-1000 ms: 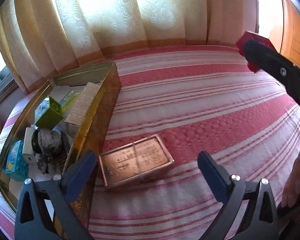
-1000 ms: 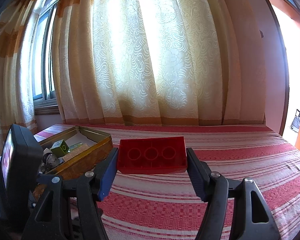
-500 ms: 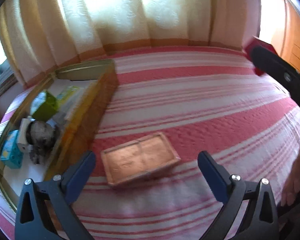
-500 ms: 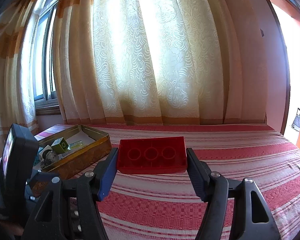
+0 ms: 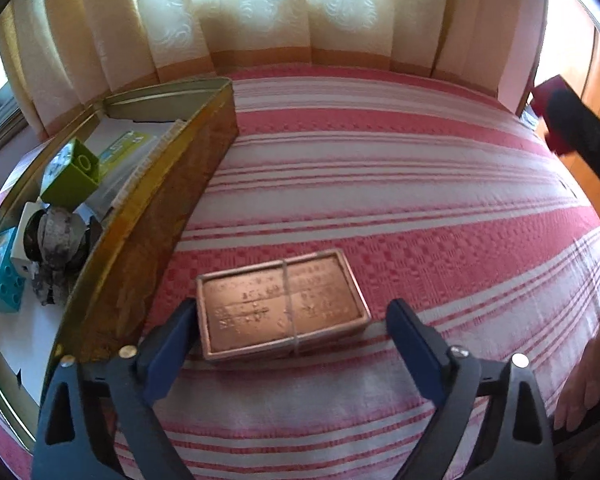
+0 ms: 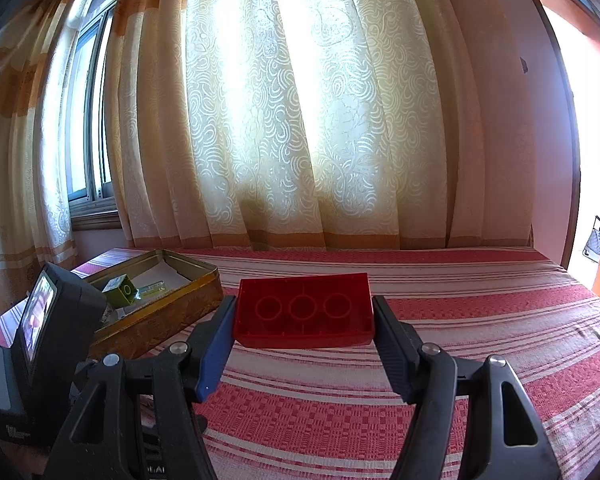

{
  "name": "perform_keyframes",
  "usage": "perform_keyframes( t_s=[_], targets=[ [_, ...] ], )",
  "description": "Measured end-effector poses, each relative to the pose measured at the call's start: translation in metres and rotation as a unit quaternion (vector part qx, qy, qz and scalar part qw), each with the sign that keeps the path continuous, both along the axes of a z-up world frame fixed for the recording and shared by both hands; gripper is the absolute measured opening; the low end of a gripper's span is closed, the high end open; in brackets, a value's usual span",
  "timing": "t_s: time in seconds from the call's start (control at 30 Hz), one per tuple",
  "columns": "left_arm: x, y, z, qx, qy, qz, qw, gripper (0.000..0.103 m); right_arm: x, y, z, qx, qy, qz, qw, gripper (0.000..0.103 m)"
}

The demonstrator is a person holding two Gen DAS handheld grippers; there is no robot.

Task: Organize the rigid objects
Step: 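Carry the copper bar and red brick over the tray with both tools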

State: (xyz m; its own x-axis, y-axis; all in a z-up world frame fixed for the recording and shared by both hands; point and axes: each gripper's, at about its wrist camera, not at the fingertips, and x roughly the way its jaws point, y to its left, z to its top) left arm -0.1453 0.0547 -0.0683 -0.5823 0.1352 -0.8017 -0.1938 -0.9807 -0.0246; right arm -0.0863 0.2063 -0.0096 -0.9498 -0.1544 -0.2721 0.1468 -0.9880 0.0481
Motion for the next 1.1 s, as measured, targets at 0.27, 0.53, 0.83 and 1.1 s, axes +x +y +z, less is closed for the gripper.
perform_keyframes(
  t_s=[0.27,0.53,0.83,1.1],
  targets=[
    [0.01,0.004,0.008,-0.01,0.037,-0.004,0.9992,0.078,0.001,0.0,0.0,0.0,0.0,0.0,1.0,0.067],
    [0.033,-0.004,0.026,-0.014,0.113,0.016,0.9934,0.078,0.0,-0.001,0.0,0.005,0.002,0.003,1.0,0.067],
    [0.047,-0.009,0.043,-0.034,0.18,0.026,0.9828,0.078,-0.002,-0.004,0.0,0.008,0.006,0.009,1.0,0.067],
    [0.051,-0.023,0.053,-0.027,0.204,0.033,0.9781,0.078,-0.011,-0.014,-0.001,0.001,-0.007,0.033,0.999,0.067]
  ],
)
